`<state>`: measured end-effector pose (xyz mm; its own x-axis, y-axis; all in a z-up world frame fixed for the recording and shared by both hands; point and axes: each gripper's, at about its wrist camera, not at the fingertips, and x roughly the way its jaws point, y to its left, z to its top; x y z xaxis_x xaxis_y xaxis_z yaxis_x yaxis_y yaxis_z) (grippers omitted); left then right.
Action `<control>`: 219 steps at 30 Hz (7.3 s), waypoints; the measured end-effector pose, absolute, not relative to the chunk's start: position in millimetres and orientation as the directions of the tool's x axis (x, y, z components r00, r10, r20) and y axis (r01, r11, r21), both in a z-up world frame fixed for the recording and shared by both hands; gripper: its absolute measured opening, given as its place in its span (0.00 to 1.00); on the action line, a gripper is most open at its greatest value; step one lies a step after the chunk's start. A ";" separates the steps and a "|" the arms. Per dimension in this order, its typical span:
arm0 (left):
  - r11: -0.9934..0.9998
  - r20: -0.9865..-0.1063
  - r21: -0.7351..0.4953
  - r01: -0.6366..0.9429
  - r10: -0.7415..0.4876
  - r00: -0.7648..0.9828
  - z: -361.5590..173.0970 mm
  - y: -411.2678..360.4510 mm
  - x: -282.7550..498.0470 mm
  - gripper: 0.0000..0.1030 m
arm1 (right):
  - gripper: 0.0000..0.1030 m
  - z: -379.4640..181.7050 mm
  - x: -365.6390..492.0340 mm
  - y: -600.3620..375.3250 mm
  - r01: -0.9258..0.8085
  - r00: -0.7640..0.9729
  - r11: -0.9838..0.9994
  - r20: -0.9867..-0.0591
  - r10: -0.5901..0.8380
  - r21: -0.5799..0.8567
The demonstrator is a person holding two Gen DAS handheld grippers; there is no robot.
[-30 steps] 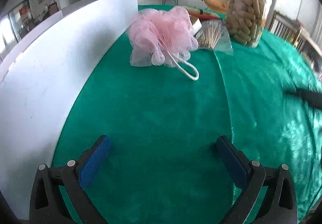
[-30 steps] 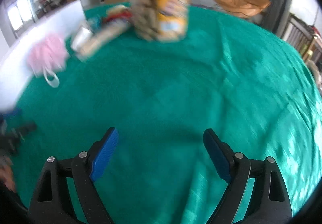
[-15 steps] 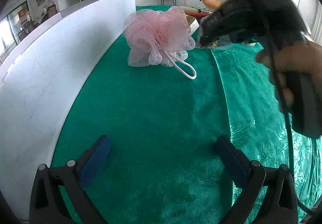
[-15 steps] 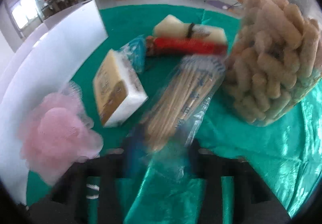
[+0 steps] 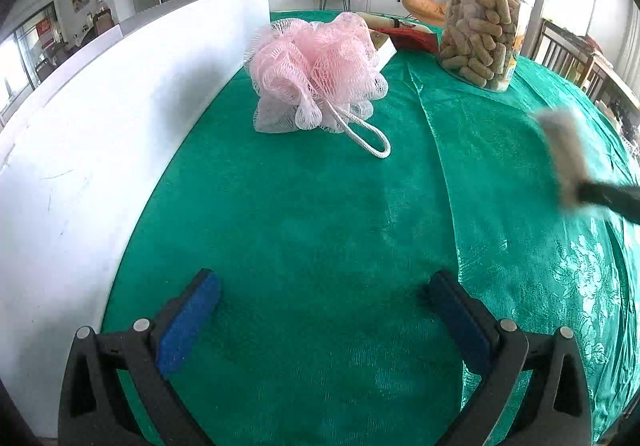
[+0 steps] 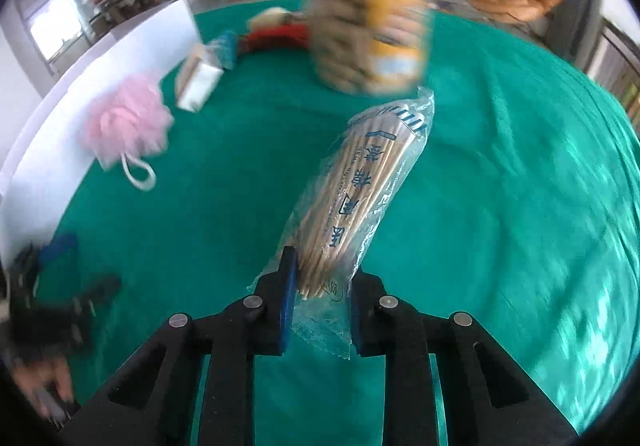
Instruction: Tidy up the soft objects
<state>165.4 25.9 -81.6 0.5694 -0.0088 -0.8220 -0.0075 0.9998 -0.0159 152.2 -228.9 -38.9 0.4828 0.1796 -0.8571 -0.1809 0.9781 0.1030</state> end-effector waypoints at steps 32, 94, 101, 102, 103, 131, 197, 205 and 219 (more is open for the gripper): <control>1.000 -0.822 -0.016 -0.007 -0.010 0.569 -81.6 26.4 164.2 1.00 | 0.77 -55.5 114.1 -282.9 -0.037 0.610 0.999 -0.792 0.010 -0.016; 1.000 -0.828 -0.019 0.011 -0.022 0.561 -85.2 15.4 218.5 1.00 | 0.80 -55.2 118.2 -287.2 -0.016 0.610 1.000 -0.792 0.013 0.004; 1.000 -0.827 -0.020 0.018 -0.027 0.562 -83.5 14.8 214.7 1.00 | 0.80 -44.6 100.2 -306.2 0.003 0.491 0.998 -0.869 0.060 0.070; 1.000 -0.827 -0.020 0.018 -0.027 0.562 -83.1 14.9 213.9 1.00 | 0.80 -40.8 97.4 -311.6 0.023 0.482 0.995 -0.873 0.071 0.093; 1.000 -0.827 -0.020 0.018 -0.027 0.562 -83.1 14.9 213.9 1.00 | 0.80 -33.3 95.1 -320.1 0.052 0.484 0.990 -0.870 0.089 0.130; 0.942 -0.692 -0.329 -0.066 -0.193 0.696 42.9 126.5 176.3 0.30 | 0.32 64.9 212.7 -190.8 -0.274 0.511 0.926 -0.777 0.368 0.259; 0.996 -0.812 -0.010 -0.088 0.044 0.581 -87.2 27.7 168.3 1.00 | 0.81 -86.3 153.9 -242.7 -0.137 0.603 0.991 -0.794 0.083 0.000; 0.996 -0.813 -0.010 -0.085 0.042 0.581 -84.9 28.4 164.6 1.00 | 0.82 -86.5 153.4 -242.8 -0.135 0.603 0.991 -0.794 0.083 0.001; 0.994 -0.813 -0.013 -0.112 0.055 0.580 -84.6 38.7 162.1 1.00 | 0.84 -56.1 183.5 -195.3 -0.255 0.610 0.967 -0.778 0.148 -0.017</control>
<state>162.1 38.7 -84.6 0.5796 0.0546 -0.8131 -0.1120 0.9936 -0.0131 183.5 -195.3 -56.1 0.6103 0.1477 -0.7783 -0.2551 0.9668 -0.0165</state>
